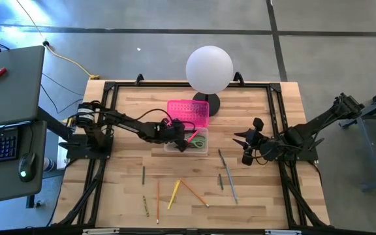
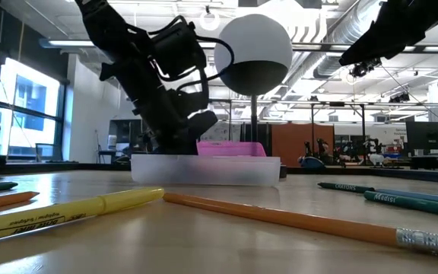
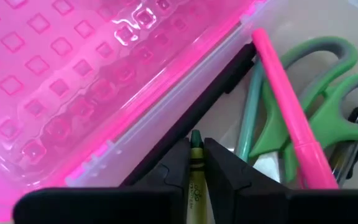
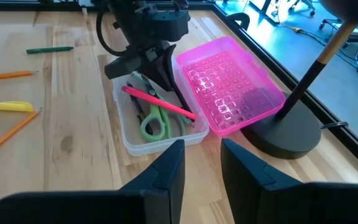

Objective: Pick & place school supplies into a supply box
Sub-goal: Put the top green crayon into the pink supply box, then put the top dark green crayon into the pink supply box

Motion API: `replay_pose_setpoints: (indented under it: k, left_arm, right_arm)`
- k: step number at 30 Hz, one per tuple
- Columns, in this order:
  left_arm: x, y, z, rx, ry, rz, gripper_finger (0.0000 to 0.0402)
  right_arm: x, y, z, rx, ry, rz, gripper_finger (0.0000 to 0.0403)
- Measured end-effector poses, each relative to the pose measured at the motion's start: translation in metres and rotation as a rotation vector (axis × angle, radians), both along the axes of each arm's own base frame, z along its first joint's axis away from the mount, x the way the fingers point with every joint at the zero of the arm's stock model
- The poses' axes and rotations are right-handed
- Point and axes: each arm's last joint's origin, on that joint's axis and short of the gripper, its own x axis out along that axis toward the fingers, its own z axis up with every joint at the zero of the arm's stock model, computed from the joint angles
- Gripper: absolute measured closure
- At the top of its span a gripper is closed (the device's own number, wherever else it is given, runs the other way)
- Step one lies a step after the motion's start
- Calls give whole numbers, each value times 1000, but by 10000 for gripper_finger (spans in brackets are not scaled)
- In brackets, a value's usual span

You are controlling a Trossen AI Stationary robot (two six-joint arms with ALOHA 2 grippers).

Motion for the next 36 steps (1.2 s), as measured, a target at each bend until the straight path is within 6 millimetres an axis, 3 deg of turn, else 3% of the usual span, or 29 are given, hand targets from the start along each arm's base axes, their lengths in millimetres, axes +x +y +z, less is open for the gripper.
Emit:
replay_pose_setpoints:
  k: [10,15,25,30,36]
  left_arm:
    - [0,0,1,14,0,8,292]
    - [1,2,17,68,-31,15,287]
    - [23,3,75,204,-146,-61,289]
    - [29,3,87,206,-175,-60,289]
    - [29,3,89,205,-168,-61,289]
  right_arm:
    - [2,1,2,38,-40,-8,320]
    - [7,5,-4,139,-19,-2,320]
    - [37,21,-53,210,88,-165,320]
    - [52,24,-79,304,76,-300,320]
    - [68,19,-100,368,133,-312,320]
